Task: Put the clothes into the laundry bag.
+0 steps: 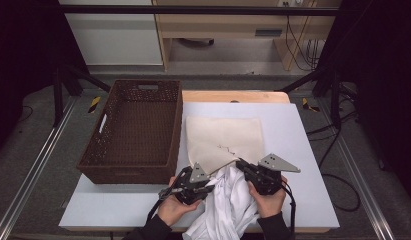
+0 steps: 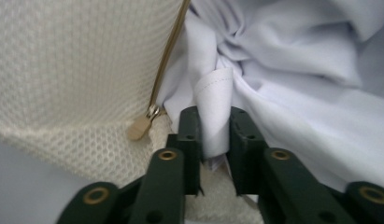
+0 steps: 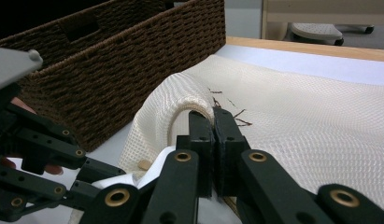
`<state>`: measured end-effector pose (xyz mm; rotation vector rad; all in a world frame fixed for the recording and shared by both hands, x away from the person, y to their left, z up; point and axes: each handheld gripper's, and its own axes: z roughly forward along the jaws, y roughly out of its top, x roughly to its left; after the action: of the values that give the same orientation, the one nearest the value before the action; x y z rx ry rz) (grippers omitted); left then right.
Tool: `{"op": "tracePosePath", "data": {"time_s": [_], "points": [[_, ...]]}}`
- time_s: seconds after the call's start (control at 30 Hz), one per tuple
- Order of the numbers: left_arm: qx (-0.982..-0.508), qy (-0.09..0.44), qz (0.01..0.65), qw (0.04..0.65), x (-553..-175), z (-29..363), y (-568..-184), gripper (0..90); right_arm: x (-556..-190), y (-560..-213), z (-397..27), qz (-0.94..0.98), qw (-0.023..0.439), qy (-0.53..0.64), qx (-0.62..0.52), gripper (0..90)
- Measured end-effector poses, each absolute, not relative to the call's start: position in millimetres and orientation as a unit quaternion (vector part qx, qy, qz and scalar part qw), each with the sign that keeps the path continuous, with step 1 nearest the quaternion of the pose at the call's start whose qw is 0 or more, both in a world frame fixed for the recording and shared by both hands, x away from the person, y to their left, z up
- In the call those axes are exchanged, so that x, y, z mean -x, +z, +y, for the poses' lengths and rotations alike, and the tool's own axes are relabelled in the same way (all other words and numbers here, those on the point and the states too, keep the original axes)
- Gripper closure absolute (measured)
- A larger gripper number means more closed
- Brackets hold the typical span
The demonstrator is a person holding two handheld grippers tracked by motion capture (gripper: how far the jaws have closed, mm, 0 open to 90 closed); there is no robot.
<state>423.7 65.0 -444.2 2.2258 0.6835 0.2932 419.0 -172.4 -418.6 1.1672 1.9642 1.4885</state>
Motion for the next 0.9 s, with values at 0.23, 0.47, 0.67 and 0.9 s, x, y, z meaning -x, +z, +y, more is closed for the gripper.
{"op": "tracePosePath", "data": {"time_s": [0.23,0.47,0.67,0.9], "points": [[-0.864,0.13,0.241,0.422,-421.1,41.3,-430.5,81.7,-418.7,-418.2,-170.7,0.705,0.203,0.538,-0.415,88.1],[-0.869,0.183,0.253,0.383,-446.7,20.2,-447.3,80.9,-416.5,-414.3,-173.6,0.7,0.201,0.551,-0.407,88.1],[-0.861,0.168,0.28,0.39,-459.5,30.2,-456.3,69.7,-416.5,-414.1,-173.4,0.704,0.203,0.547,-0.406,88.1],[-0.851,0.151,0.261,0.431,-436.2,48.6,-434.7,44.7,-417.4,-414.4,-175.2,0.702,0.202,0.545,-0.412,88.0]]}}
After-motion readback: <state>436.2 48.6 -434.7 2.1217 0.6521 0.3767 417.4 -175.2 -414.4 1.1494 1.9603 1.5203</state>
